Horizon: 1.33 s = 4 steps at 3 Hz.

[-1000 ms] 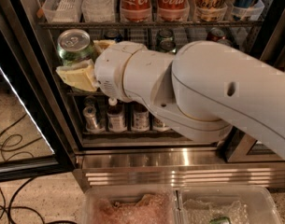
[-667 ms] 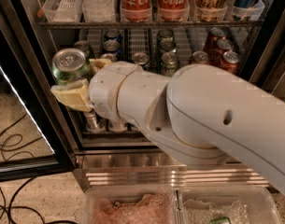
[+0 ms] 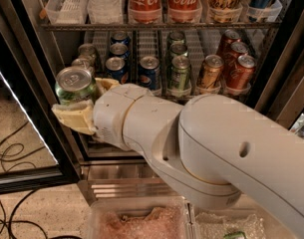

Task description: Pick green can from top shelf of fridge

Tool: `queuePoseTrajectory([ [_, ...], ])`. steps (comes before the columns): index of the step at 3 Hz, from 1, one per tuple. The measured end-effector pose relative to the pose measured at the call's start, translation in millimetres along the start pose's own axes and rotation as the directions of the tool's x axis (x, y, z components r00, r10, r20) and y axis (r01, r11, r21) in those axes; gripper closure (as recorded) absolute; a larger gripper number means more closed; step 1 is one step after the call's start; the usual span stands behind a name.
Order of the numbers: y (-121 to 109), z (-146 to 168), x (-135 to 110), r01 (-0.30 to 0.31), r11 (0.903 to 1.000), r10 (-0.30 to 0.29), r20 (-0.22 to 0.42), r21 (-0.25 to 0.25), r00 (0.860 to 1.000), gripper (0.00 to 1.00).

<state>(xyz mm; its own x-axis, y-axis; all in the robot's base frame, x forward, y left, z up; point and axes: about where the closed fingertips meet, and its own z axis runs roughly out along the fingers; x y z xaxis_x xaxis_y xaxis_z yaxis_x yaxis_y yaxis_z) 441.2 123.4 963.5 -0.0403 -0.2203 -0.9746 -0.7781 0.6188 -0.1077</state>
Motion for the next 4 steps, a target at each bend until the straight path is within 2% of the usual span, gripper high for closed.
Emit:
queuePoseTrajectory([
  [1,4.4,1.9,19.2,0.037,0.9985,-0.038,-0.033,-0.04,0.999,1.0],
  [2,17.5,-19.2,63.5,0.037,0.9951,-0.049,-0.135,-0.092,0.99,1.0],
  [3,45.8,-51.9,90.2,0.015,0.995,-0.037,-0.225,-0.099,0.974,1.0],
  [4,45.8,-51.9,90.2,0.015,0.995,-0.037,-0.225,-0.099,0.974,1.0],
])
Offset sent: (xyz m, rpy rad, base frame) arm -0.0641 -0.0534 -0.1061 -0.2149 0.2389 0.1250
